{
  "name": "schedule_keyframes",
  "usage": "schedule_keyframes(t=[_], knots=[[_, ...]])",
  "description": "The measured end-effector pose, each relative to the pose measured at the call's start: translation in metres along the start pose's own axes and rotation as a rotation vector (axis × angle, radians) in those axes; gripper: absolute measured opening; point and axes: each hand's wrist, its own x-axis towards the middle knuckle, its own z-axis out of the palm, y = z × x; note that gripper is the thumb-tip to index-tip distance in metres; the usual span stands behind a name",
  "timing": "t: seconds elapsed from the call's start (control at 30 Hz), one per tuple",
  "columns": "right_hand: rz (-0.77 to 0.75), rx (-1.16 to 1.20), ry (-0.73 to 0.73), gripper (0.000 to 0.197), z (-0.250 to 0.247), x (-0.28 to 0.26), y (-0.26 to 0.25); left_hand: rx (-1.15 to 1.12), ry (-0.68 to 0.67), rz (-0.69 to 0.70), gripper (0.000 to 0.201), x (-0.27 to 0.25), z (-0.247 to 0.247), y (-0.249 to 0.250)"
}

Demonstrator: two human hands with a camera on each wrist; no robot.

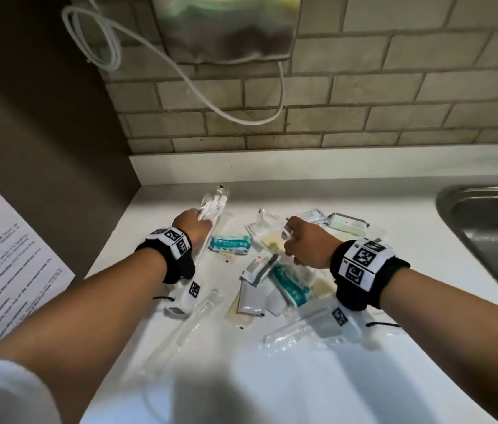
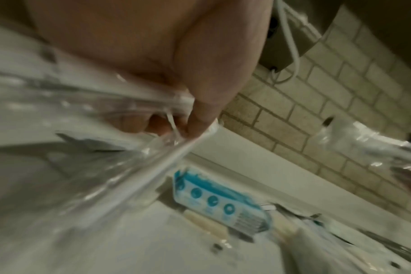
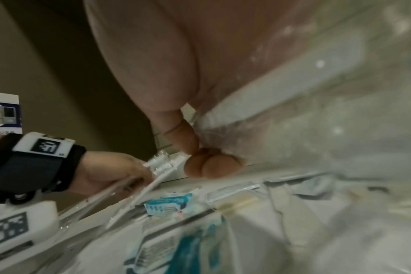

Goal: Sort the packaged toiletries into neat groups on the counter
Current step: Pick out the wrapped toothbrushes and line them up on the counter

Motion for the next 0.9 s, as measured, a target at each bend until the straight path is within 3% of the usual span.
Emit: schedule_keyframes(t=[0.1, 0.23, 0.33, 0.4, 0.47, 0.5, 0.6, 0.7, 0.9], knots=[[0.047, -0.011, 0.088, 0.012, -0.01, -0.01, 0.019, -0.142, 0.04, 0.107, 0.027, -0.021, 0.002, 0.022], [0.097, 0.01, 0.217, 0.01, -0.032, -0.03, 0.044, -0.354, -0.161, 0.24, 0.028, -0.058, 0.009, 0.053], [0.127, 0.026, 0.329, 0.011, -0.05, -0.051, 0.059, -0.365, -0.249, 0.314, 0.04, -0.084, 0.024, 0.075], [0.144, -0.012, 0.4, 0.018, -0.061, -0.062, 0.067, -0.332, -0.347, 0.346, 0.03, -0.102, 0.038, 0.086], [0.17, -0.034, 0.473, 0.026, -0.074, -0.071, 0.075, -0.263, -0.479, 0.403, 0.009, -0.121, 0.057, 0.094], [0.18, -0.011, 0.506, 0.028, -0.082, -0.075, 0.079, -0.207, -0.545, 0.449, 0.009, -0.129, 0.068, 0.1], [0.177, 0.122, 0.546, 0.031, -0.1, -0.082, 0.088, 0.186, -0.615, 0.615, 0.054, -0.148, 0.104, 0.113], [0.161, 0.174, 0.544, 0.032, -0.108, -0.091, 0.089, 0.482, -0.567, 0.704, 0.063, -0.156, 0.136, 0.123], [0.163, 0.241, 0.466, 0.028, -0.101, -0.105, 0.096, 0.623, -0.523, 0.737, 0.027, -0.16, 0.145, 0.135]])
